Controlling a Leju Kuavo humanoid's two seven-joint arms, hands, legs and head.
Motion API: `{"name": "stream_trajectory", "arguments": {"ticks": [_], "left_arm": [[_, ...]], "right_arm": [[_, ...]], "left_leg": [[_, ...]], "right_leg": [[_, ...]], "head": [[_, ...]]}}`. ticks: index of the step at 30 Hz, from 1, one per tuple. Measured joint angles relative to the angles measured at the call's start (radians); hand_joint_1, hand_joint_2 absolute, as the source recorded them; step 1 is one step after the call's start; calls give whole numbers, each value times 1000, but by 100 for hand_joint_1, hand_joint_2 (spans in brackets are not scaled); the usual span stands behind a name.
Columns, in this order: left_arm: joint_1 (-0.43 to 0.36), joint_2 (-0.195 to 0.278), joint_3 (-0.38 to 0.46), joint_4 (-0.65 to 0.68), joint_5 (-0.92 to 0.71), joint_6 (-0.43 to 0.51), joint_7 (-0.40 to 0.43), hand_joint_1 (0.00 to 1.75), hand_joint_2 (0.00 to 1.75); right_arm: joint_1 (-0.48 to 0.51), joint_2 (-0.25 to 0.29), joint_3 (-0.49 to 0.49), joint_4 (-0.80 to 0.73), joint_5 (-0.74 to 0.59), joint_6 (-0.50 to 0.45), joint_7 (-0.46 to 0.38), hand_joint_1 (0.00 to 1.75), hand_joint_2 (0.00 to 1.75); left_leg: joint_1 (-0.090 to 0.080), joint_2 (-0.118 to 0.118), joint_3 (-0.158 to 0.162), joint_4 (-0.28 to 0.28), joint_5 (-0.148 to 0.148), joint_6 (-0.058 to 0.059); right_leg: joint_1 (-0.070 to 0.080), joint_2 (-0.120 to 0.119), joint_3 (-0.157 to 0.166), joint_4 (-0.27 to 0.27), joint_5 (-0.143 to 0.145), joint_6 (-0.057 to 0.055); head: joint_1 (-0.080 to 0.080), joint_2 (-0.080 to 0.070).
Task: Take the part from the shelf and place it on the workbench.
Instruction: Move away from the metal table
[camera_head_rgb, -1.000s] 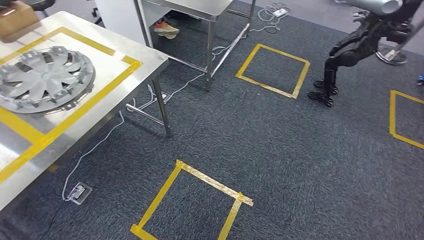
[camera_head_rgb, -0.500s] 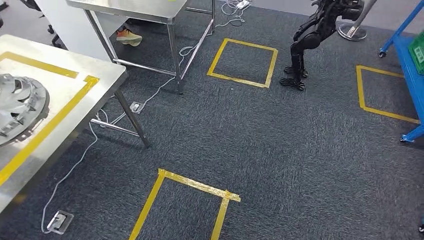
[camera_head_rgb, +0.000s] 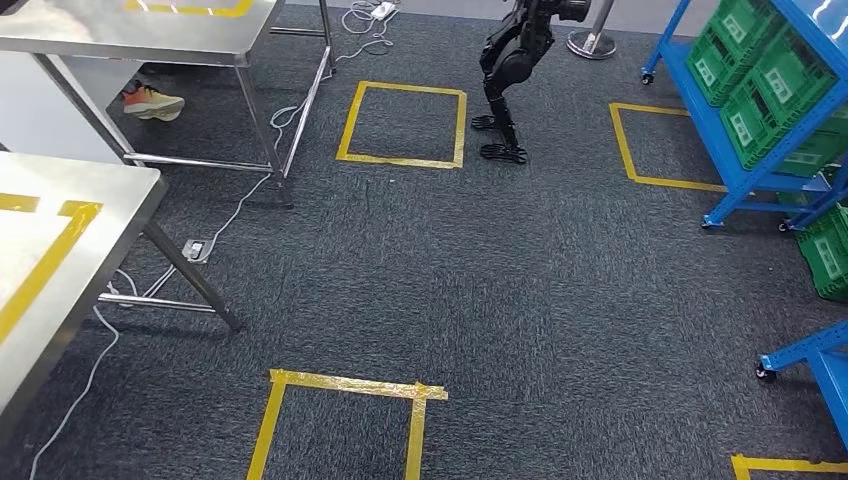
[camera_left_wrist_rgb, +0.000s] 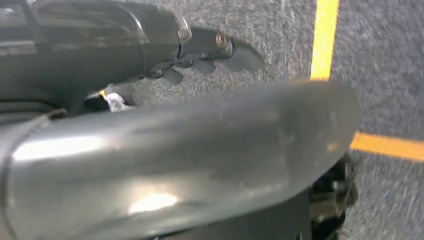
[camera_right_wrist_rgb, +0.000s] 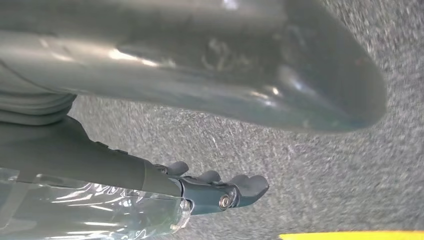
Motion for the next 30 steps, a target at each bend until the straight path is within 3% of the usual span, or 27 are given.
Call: {"name": "stream_trajectory", "arguments": {"ticks": [2,3,4,6,7,9,11,13,15,17,18,19,20,22,23,24,25,27,28,30], "left_arm": [[1,1,0,0,0,0,0,0,0],[1,1,0,0,0,0,0,0,0],[1,1,0,0,0,0,0,0,0],[0,0,0,0,0,0,0,0,0],[0,0,0,0,0,0,1,0,0],[-2,-2,0,0,1,0,3,0,0],[-2,-3,0,0,3,0,6,0,0],[-4,-5,0,-1,3,0,7,0,0],[-5,-5,0,-2,3,0,7,0,0],[-3,-5,0,-1,3,0,8,0,0],[-2,-5,0,-1,4,0,8,0,0],[-1,-5,0,-1,4,0,9,0,0],[-1,-5,0,-1,4,0,9,0,0],[-1,-4,0,-1,4,0,8,0,0],[-1,-4,0,-1,4,0,8,0,0],[-1,-4,0,-1,4,0,8,0,0],[0,-3,0,-1,4,0,8,0,0],[-1,-3,0,-1,5,0,8,0,0],[-1,-3,0,-1,5,1,7,0,0],[-1,-4,0,-1,6,1,6,0,0]], "right_arm": [[-1,1,0,0,0,0,0,0,0],[3,1,0,0,0,0,0,0,0],[7,2,0,0,0,0,0,0,0],[11,1,0,0,0,0,0,0,0],[10,0,0,0,0,0,0,0,0],[7,0,0,0,1,0,2,0,0],[7,0,0,0,2,-1,5,0,0],[9,0,0,0,1,-1,7,0,0],[5,0,0,0,1,-1,7,0,0],[2,0,0,0,1,-1,7,0,0],[2,1,0,0,1,-2,7,0,0],[4,1,0,0,1,-2,7,0,0],[6,1,0,0,1,-2,8,0,0],[6,1,0,0,1,-1,8,0,0],[4,2,0,0,2,-1,8,0,0],[3,2,0,0,2,-1,8,0,0],[2,2,0,0,2,-1,9,0,0],[3,3,0,0,3,-1,9,0,0],[3,4,0,1,5,-1,9,0,0],[2,5,0,1,7,-1,9,0,0]], "left_leg": [[-2,35,5,0,-8,1],[-2,49,8,0,-12,0],[-2,61,14,0,-17,-1],[-2,82,27,-1,-27,-7],[-4,91,32,-1,-33,-11],[-7,107,39,-4,-40,-21],[-7,119,50,-10,-46,-32],[-3,64,52,7,-65,-40],[-1,-5,9,99,-115,-42],[-1,-10,-77,239,-164,-42],[-1,-6,-113,284,-167,-42],[-1,-3,-128,286,-144,-41],[0,-6,-123,249,-102,-40],[3,-55,-80,121,-12,-36],[6,-81,-60,70,10,-33],[7,-100,-48,41,16,-31],[6,-102,-42,33,10,-27],[4,-74,-35,24,8,-18],[4,-57,-31,19,8,-12],[3,-19,-20,11,6,-3]], "right_leg": [[-3,-26,-67,117,-40,8],[-5,-31,-80,134,-34,10],[-7,-35,-72,113,-8,10],[-7,-62,-10,-15,66,5],[-2,-82,22,-78,88,-1],[8,-107,51,-137,95,-16],[11,-91,54,-143,93,-29],[7,-73,65,-156,96,-41],[4,-53,74,-164,97,-52],[6,-26,76,-164,94,-58],[7,-11,78,-163,92,-59],[8,4,81,-162,90,-59],[8,19,85,-160,86,-57],[6,47,90,-150,75,-50],[4,61,89,-143,70,-44],[2,73,85,-139,66,-38],[0,87,81,-137,65,-31],[-6,107,74,-138,66,-19],[-5,91,69,-128,59,-14],[-1,26,31,-50,15,-5]], "head": [[7,0],[10,0],[14,0],[22,0],[25,0],[27,0],[25,0],[22,0],[11,0],[-3,0],[-8,0],[-11,0],[-14,0],[-20,0],[-22,0],[-23,0],[-23,0],[-21,0],[-18,0],[-4,0]]}}
